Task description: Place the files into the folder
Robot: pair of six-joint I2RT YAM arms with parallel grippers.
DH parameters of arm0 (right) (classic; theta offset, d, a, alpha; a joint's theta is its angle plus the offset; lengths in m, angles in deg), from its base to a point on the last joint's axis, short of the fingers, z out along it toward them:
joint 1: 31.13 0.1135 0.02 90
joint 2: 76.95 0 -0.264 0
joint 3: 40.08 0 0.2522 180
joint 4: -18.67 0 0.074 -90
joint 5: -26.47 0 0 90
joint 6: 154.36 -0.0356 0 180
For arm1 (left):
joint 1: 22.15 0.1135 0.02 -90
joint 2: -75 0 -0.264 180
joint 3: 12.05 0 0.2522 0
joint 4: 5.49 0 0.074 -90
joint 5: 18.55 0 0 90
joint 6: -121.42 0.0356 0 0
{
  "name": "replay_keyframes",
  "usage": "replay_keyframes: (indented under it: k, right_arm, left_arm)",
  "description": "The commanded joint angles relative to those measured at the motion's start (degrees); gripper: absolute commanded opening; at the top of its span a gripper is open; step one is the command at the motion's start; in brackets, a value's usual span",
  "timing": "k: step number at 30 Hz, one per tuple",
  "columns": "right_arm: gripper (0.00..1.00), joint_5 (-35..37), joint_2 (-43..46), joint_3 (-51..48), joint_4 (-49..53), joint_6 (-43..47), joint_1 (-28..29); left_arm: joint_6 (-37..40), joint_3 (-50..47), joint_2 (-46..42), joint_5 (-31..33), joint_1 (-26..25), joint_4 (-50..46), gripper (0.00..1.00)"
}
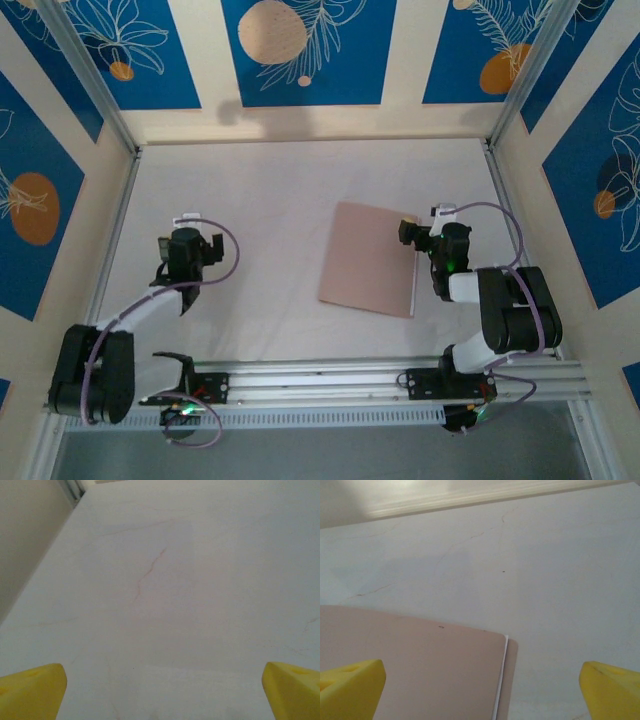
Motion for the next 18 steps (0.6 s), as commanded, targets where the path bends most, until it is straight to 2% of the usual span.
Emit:
replay_keyframes:
  k: [1,7,11,13,15,17,18]
  right_arm:
    - [0.99,1.90,-0.63,0.94,-0.03,1.36,0.04]
    - [0.99,1.92,-0.58,0.94,0.02,1.35,0.05]
    - [0.99,1.92,-0.62,0.92,-0.04,1.36,0.02]
    - [0.99,1.92,-0.65,0.91,0.00,1.35,0.09]
    - [0.99,1.99,-0.62,0.91,0.03,1.39,0.13]
    - [0.99,2.00,-0.63,0.94,0.08,1.41,0.08]
    - [0.99,1.99,-0.65,0.92,0.08,1.41,0.05]
  left_arm:
    - [1.69,-2.99,3.67,-5.42,2.29,15.32,1.00]
    - [2.99,-4.72,11.87,-9.20,3.53,29.22,1.00]
    - [4.46,-8.45,22.04,-11.19,3.65,47.52,1.00]
    - [3.30,-7.42,18.69,-10.25,3.67,39.46,1.00]
    - [3.74,-7.04,20.92,-10.45,3.75,42.75,1.00]
    - [2.73,-3.43,19.81,-12.13,4.52,33.75,1.00]
    - [3.27,-2.35,20.37,-12.65,4.62,32.70,1.00]
